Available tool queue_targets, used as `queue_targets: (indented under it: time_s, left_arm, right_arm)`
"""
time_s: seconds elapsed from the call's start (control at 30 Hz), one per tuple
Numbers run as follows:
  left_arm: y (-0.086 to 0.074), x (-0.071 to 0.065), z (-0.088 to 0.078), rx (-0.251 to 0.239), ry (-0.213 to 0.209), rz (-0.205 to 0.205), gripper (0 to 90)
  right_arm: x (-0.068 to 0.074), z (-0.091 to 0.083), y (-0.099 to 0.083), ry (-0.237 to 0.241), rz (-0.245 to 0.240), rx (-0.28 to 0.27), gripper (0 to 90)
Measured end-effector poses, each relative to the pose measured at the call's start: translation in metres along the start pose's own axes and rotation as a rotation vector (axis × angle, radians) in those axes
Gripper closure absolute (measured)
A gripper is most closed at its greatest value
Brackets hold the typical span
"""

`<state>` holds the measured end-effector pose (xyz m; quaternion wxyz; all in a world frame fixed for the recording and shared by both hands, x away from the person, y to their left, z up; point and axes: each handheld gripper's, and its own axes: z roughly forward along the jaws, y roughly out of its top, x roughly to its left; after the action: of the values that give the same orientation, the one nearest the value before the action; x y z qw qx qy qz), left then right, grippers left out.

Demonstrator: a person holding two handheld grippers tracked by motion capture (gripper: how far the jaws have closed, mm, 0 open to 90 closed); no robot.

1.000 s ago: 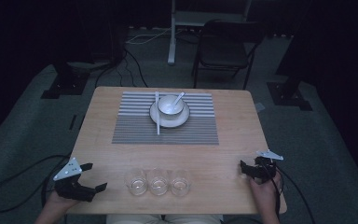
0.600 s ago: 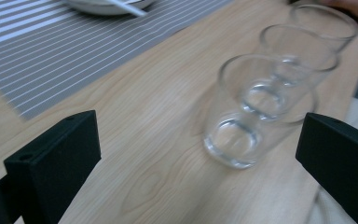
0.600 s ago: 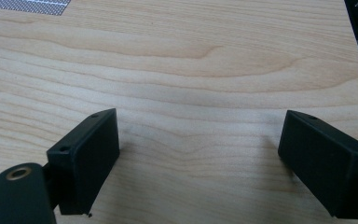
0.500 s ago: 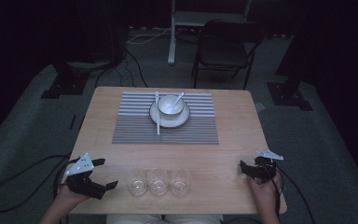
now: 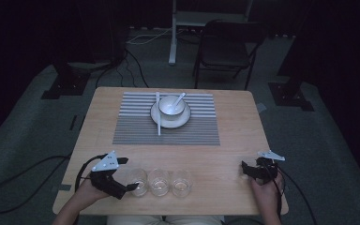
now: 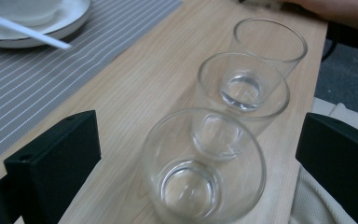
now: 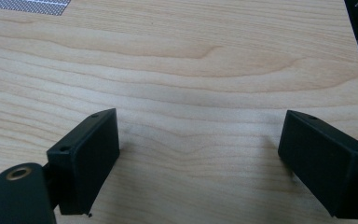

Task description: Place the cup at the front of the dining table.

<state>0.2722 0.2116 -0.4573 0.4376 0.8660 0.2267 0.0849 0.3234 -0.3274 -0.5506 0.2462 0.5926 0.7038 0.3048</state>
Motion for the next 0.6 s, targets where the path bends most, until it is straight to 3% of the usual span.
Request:
queue_targets:
  time_s: [0.1, 0.17, 0.27, 0.5, 0.6]
  left_arm:
    - [0.004, -0.003, 0.006, 0.013, -0.004, 0.014, 0.0]
    - [0.009, -0.006, 0.015, 0.023, -0.04, 0.028, 0.0]
    - [0.014, -0.01, 0.024, 0.049, -0.056, 0.052, 0.0]
    - [0.026, -0.017, 0.039, 0.102, -0.066, 0.095, 0.0]
    - [0.032, -0.019, 0.046, 0.115, -0.091, 0.104, 0.0]
  right_arm:
    - [0.0, 0.0, 0.0, 0.0, 0.0, 0.0, 11.8]
    - [0.0, 0.0, 0.0, 0.0, 0.0, -0.001, 11.8]
    - [0.0, 0.0, 0.0, 0.0, 0.0, 0.0, 11.8]
    - [0.0, 0.0, 0.0, 0.0, -0.001, -0.001, 11.8]
    - [0.0, 0.0, 0.0, 0.0, -0.001, -0.001, 11.8]
